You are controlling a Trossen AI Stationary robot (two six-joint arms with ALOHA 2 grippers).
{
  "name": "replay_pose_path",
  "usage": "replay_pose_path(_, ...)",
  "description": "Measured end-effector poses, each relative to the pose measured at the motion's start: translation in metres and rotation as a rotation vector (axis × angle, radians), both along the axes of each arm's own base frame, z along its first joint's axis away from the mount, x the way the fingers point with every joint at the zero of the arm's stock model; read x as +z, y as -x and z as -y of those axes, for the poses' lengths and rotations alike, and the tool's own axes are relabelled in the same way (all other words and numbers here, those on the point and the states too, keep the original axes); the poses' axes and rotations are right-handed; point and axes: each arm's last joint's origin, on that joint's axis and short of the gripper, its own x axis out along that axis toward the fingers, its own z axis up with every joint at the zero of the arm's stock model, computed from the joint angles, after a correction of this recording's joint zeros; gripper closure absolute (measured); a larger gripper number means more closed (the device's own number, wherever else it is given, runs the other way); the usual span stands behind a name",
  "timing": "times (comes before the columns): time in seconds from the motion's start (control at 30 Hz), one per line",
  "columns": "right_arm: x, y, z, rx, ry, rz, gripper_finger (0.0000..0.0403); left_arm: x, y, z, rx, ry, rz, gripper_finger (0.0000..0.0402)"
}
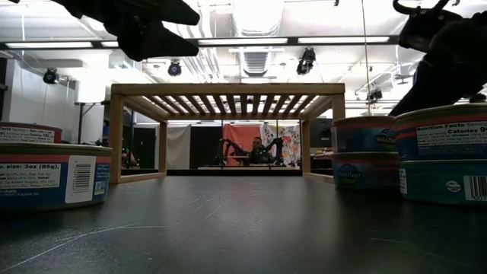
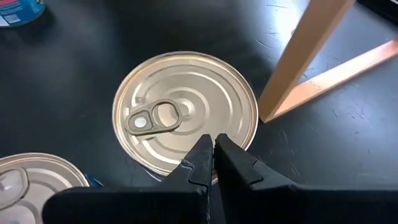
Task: Stack canned seafood by type on shelf
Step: Put the blue and pink tuna can on the shelf
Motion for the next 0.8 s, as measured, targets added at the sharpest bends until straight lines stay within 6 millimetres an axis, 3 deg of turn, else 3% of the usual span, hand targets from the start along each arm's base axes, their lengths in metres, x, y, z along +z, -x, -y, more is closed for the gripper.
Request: replay_pose_path(0.8,-0.015,0.009,0.006,-0.057,-0.011,-0.006,0.0390,-0.001,0.001,0.002,-0.029,0.002,-0.010,0.0051)
